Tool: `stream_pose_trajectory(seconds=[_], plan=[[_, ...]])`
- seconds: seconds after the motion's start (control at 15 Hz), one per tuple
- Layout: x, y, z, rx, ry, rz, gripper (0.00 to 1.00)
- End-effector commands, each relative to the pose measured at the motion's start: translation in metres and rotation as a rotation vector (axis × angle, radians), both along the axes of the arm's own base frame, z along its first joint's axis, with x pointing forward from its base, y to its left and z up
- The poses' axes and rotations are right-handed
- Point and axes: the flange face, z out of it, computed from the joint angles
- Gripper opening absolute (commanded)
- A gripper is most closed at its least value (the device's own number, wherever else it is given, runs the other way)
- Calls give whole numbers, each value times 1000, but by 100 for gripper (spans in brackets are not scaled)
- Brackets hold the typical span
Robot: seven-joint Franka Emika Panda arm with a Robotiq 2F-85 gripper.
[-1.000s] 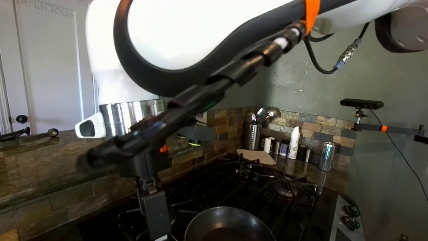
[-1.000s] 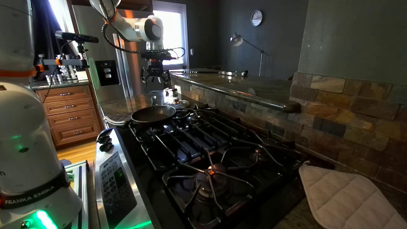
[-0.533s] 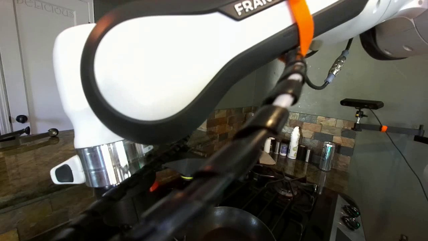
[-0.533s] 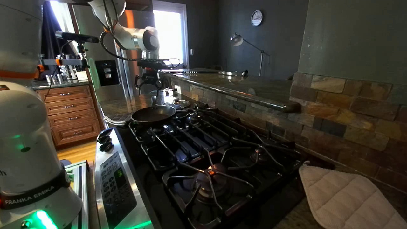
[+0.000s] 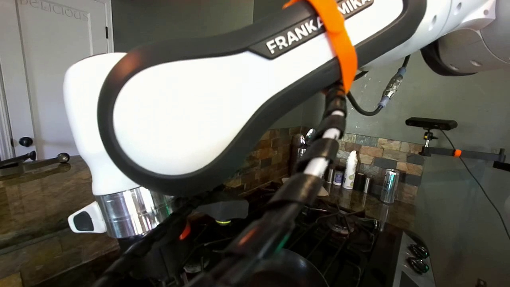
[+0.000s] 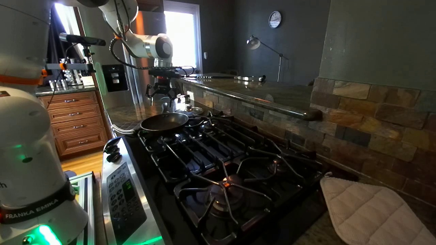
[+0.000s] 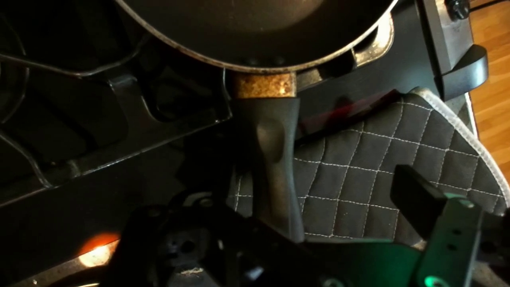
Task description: Move the pan to the top right corner of the stove
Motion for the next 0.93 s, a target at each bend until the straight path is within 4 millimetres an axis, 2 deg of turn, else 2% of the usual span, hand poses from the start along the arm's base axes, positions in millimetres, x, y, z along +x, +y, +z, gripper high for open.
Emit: stream_pose_trajectory(seconds=[0.0,0.13,0.33,0.53,0.8,0.87], plan=[[-1,2,-4,-25,-1,5,100],[0,1,-7,-23,2,8,100],[-1,0,-10,-26,7,7,90],[1,-3,-14,-33,10,-1,99],[3,-8,-22,-39,17,-7,100],[3,-9,-24,-41,17,-8,95]])
